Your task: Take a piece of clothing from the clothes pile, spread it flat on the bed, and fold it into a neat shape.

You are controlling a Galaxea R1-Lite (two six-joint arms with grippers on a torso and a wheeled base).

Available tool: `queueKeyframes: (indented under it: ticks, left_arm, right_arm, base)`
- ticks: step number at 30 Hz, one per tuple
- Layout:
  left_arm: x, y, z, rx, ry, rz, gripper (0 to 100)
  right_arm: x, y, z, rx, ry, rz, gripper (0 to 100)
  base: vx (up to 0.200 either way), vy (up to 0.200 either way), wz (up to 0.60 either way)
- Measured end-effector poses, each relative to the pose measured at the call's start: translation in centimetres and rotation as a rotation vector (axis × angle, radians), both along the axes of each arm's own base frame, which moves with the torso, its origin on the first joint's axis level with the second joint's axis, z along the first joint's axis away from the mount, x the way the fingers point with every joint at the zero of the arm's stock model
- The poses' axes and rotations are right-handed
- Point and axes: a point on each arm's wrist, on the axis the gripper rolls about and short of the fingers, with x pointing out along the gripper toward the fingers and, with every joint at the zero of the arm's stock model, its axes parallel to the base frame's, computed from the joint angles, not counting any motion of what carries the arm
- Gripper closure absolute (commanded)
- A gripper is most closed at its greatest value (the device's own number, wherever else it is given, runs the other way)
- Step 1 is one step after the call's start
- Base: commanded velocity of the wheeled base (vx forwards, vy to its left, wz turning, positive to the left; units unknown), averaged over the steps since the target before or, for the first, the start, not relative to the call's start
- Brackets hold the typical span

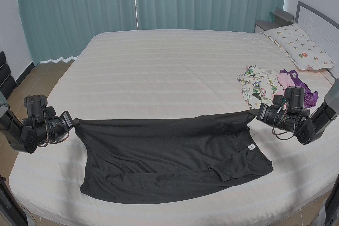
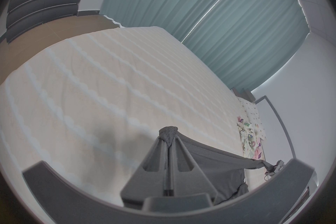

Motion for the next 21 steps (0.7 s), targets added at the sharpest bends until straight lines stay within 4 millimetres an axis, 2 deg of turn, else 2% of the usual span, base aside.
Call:
queueKeyframes:
  ticks: [10, 21]
  left_arm:
    - [-4.0, 0.0, -3.1, 0.091, 0.132, -0.056, 100]
    - [-5.4, -0.3, -6.5, 0.103, 0.263, -0.097, 100]
  right_arm:
    - [-3.0, -0.5, -2.7, -0.069, 0.109, 0.034, 100]
    - [-4.2, -0.4, -6.1, -0.097, 0.232, 0.053, 100]
  base:
    - [0.0, 0.0, 0.0]
    - [0.0, 0.0, 0.0]
